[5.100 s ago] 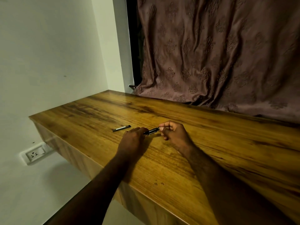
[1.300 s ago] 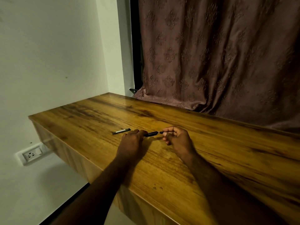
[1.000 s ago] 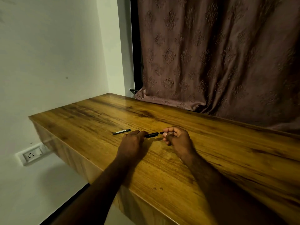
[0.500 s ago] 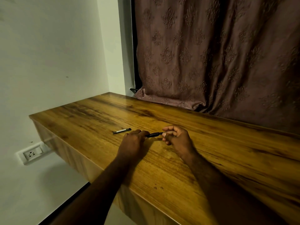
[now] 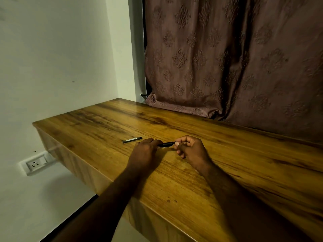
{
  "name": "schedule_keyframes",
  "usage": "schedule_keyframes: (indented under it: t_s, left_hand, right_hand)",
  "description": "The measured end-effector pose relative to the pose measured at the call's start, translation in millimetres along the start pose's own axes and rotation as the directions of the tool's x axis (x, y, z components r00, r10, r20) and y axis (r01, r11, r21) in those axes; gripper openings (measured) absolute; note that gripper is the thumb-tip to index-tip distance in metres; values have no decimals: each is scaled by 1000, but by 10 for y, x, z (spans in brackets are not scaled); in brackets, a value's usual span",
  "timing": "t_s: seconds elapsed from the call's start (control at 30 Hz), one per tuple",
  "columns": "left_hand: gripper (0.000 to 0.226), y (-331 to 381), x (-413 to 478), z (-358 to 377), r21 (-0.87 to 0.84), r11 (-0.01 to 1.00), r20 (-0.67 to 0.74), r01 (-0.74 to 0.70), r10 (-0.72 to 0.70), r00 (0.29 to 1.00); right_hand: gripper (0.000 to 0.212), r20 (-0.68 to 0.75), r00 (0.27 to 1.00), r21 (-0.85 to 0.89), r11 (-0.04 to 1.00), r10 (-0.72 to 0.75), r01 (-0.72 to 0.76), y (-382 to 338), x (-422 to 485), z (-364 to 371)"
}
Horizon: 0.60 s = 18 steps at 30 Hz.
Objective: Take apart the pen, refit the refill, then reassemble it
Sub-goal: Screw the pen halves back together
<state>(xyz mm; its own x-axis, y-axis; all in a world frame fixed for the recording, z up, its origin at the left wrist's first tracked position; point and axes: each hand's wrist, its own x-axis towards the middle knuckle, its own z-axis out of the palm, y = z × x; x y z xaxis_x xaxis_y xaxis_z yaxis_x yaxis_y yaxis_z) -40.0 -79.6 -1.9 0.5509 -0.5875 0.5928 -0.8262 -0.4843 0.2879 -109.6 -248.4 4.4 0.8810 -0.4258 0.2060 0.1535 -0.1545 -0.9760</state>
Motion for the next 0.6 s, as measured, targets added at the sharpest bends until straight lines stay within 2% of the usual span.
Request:
schedule_keyframes:
  t_s: [0.2, 0.47, 0.6]
  left_hand:
    - [26, -40, 13, 40, -20, 1000, -18, -19, 18, 1000]
    - [27, -24, -9, 52, -69, 996, -67, -50, 46, 997]
    - [27, -27, -18, 68, -85, 995, -97, -56, 48, 994]
  right_hand:
    - [6, 17, 1000, -16, 1000, -18, 19, -8, 3, -3]
    - [22, 35, 999, -44, 999, -30, 31, -7, 8, 21]
    - [21, 69, 997, -16, 999, -26, 27, -24, -12, 81]
